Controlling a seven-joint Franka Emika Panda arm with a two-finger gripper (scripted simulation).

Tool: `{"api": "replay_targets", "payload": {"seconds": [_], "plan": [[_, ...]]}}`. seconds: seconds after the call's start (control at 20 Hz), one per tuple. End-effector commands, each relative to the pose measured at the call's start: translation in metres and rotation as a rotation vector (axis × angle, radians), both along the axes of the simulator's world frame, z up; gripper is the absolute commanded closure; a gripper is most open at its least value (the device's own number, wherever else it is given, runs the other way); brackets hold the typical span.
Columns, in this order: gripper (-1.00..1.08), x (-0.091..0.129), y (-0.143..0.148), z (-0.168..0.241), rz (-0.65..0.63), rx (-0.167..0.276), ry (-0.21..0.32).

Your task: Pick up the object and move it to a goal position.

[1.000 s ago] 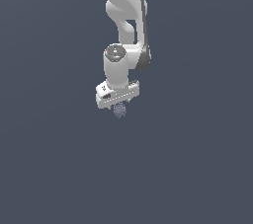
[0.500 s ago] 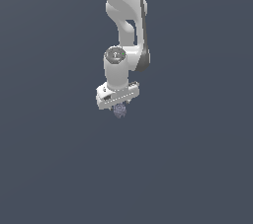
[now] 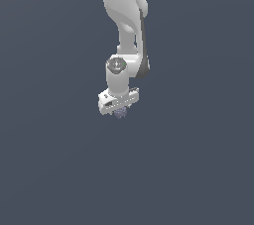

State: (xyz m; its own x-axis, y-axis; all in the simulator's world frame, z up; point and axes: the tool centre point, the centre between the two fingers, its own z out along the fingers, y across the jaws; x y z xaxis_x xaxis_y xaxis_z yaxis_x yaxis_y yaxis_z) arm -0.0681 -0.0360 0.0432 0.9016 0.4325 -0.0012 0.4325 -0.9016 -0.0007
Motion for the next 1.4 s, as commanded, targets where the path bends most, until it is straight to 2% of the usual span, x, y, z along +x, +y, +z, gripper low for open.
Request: {"api": "replay_targets", "payload": {"seconds": [0.0, 0.05, 0.1, 0.85, 1.35], "plan": [[-0.92, 0.001, 0.000, -0.004, 0.001, 0.000, -0.001], [-0.92, 0.001, 0.000, -0.004, 0.001, 0.000, -0.001], [1.08, 0.001, 0.000, -0.004, 0.001, 0.000, -0.001], [1.08, 0.004, 0.001, 0.003, 0.000, -0.001, -0.003], [1.08, 0.032, 0.015, 0.047, 0.000, -0.001, -0.003]]}}
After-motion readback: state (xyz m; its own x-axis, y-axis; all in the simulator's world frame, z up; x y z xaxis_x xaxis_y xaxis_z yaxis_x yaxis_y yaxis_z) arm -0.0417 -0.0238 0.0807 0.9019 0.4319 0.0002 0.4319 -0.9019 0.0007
